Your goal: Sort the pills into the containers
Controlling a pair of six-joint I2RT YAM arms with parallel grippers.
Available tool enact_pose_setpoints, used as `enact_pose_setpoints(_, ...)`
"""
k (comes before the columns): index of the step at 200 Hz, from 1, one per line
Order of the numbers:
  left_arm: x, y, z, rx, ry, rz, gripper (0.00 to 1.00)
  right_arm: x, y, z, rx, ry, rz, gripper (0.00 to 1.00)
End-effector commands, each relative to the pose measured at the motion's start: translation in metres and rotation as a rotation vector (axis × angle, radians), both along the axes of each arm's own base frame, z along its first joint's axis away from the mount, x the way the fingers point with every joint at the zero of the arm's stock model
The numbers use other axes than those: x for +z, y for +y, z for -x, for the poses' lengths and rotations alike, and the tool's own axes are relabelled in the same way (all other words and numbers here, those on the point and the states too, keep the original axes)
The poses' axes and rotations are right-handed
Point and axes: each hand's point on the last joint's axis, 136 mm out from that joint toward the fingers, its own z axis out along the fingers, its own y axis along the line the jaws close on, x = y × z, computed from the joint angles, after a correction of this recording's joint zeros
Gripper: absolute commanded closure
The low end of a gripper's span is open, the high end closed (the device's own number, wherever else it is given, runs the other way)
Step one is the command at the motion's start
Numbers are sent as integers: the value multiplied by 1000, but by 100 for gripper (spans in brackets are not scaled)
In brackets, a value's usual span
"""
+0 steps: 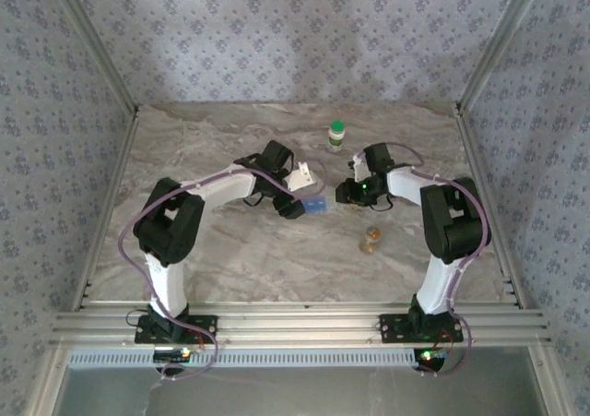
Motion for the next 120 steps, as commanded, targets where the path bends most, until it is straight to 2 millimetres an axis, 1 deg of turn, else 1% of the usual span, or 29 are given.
enact_pose_setpoints(1,-6,-4,11,-55,51,-25,20,-5,6,-1,20,19,-1,64)
enact_pose_setpoints(22,-16,-3,12,-66,58,-60,19,-6,8,-2,26,20,-9,65)
enact_pose_setpoints(55,-24,-4,13,-82,87,-81,21,-8,10,-1,43,20,-8,65)
enact_pose_setpoints(90,-26,-6,11,-92,100,-91,31,-13,11,1,54,27,5,66)
enact_pose_setpoints(112,-25,-7,13,-106,126,-86,44,-15,11,1,64,25,23,66)
enact_pose_setpoints(120,-26,-7,14,-109,135,-88,46,-15,11,0,66,22,31,66)
